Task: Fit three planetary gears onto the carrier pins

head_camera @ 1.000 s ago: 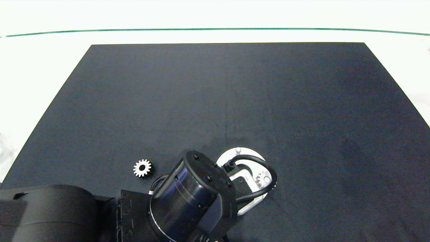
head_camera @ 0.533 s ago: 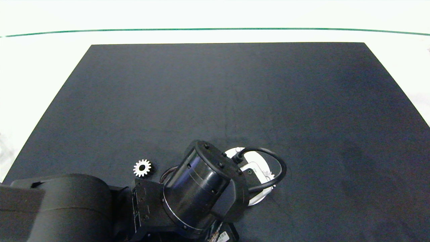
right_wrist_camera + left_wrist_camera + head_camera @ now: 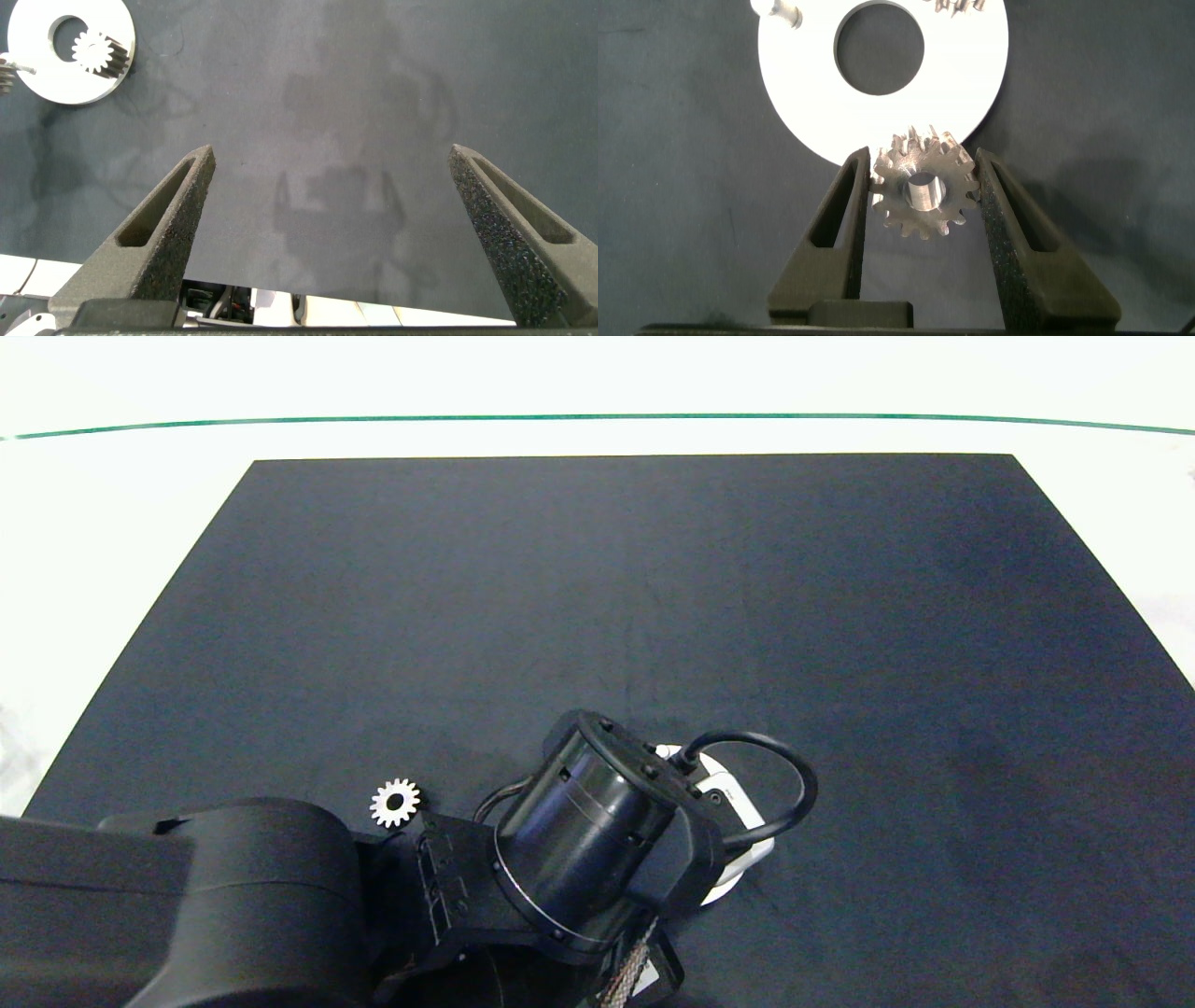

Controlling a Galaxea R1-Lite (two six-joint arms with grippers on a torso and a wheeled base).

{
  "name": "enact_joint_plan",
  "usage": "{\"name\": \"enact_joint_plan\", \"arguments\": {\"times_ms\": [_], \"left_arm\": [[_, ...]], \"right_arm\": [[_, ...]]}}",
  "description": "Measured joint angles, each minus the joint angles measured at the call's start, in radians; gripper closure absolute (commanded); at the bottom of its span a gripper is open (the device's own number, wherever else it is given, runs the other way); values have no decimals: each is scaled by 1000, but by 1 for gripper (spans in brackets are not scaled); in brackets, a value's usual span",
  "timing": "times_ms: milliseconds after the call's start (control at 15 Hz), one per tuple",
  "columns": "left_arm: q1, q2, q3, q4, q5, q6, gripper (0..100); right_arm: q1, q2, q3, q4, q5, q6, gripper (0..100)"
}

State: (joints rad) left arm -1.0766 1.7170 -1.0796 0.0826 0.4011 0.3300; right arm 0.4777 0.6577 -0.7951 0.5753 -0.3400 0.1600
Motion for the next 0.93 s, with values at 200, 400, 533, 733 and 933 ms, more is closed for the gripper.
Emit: {"name": "enact_joint_plan", "arguments": {"times_ms": [200,400,533,733,933], "left_arm": [[1,23,-20,0,0,0,78],[6,42,-40,0,0,10,78],[21,48,-46,0,0,28,78],[32,50,-47,-1,-1,30,78],[35,55,-49,-2,-1,30,78]], "right_arm": [[0,0,-1,0,0,0,0],[0,0,-1,0,0,0,0],[1,0,-1,0,0,0,0],[1,0,-1,0,0,0,0],[1,0,-1,0,0,0,0]]}}
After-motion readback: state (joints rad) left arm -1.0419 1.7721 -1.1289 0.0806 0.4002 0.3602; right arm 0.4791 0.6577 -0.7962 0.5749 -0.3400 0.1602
